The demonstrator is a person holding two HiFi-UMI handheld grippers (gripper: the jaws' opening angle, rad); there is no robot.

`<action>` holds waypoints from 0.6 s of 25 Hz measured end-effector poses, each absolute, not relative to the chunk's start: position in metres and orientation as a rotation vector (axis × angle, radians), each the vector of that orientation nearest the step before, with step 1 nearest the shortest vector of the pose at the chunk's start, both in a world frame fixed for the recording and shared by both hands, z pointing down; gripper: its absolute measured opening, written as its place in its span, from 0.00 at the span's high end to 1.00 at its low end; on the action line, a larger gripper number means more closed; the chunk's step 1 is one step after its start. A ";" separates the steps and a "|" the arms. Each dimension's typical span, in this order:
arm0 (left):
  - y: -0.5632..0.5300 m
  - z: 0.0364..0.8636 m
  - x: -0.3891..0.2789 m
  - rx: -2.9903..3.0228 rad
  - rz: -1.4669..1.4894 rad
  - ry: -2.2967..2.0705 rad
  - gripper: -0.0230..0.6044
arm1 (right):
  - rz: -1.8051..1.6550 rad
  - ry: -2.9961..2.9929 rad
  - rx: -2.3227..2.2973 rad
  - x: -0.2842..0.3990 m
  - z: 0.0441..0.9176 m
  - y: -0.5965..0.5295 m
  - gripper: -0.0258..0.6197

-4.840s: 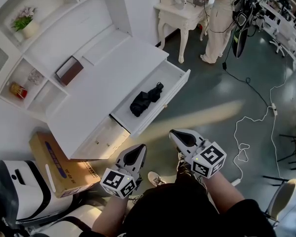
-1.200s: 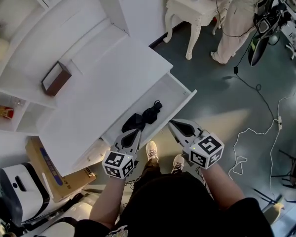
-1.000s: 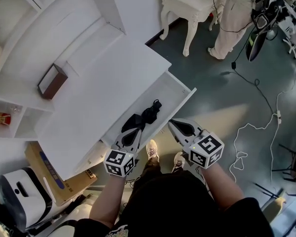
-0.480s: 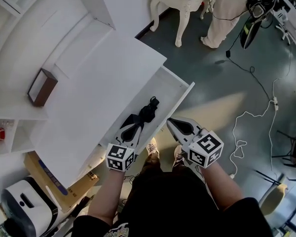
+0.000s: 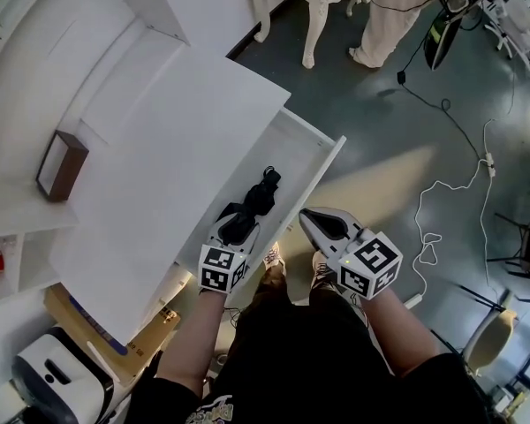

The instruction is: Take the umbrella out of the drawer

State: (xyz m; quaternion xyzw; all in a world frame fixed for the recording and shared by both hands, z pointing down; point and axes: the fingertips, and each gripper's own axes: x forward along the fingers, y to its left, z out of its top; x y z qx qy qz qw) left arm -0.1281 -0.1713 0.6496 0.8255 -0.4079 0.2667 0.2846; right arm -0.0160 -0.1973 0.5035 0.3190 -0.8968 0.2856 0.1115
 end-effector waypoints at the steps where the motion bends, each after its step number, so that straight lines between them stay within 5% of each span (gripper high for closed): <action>1: -0.173 0.654 -0.128 2.208 0.731 -1.083 0.65 | 0.842 -2.629 0.943 -0.015 0.505 -0.199 0.96; 15: -0.182 0.725 -0.129 2.187 1.061 -0.975 0.54 | 0.914 -2.568 0.980 -0.015 0.532 -0.202 0.96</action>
